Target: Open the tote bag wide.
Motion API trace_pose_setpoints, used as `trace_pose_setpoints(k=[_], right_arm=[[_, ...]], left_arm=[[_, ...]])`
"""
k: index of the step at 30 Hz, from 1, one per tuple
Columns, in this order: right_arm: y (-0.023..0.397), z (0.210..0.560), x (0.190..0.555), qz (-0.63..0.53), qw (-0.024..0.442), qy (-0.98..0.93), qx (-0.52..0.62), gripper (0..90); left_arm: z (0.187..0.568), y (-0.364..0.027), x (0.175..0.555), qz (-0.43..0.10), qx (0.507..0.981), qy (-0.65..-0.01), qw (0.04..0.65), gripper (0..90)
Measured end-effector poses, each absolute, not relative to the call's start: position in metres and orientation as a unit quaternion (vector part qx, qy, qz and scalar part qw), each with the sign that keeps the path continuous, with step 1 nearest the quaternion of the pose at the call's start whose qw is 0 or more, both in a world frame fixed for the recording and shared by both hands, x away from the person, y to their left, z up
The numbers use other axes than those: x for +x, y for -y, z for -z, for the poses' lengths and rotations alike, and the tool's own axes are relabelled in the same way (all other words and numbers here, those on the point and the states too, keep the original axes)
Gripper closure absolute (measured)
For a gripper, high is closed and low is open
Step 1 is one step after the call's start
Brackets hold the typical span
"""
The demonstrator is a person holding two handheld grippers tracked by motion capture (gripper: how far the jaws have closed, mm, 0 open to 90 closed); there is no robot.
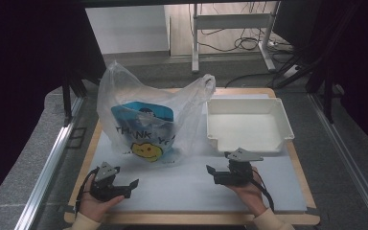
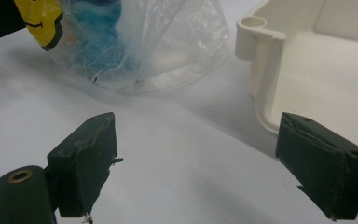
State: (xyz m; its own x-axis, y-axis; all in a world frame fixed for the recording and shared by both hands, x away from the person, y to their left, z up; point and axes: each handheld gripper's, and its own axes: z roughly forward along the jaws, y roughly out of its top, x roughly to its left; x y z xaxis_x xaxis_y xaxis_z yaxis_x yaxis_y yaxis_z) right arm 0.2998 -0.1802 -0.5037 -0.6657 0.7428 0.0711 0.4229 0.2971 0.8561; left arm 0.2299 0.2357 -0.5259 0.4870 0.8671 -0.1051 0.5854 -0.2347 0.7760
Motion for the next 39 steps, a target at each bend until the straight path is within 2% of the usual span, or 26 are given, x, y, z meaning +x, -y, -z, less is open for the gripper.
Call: trace_pose_setpoints(k=[14, 39], right_arm=[[0.180, 0.506, 0.302, -0.461, 0.162, -0.793, 0.364, 13.5], [0.183, 0.510, 0.300, -0.447, 0.176, -0.801, 0.357, 16.4]], left_arm=[[0.526, -0.241, 0.226, -0.178, 0.761, -0.480, 0.398, 15.5], [0.515, -0.248, 0.227, -0.204, 0.748, -0.475, 0.417, 19.1]])
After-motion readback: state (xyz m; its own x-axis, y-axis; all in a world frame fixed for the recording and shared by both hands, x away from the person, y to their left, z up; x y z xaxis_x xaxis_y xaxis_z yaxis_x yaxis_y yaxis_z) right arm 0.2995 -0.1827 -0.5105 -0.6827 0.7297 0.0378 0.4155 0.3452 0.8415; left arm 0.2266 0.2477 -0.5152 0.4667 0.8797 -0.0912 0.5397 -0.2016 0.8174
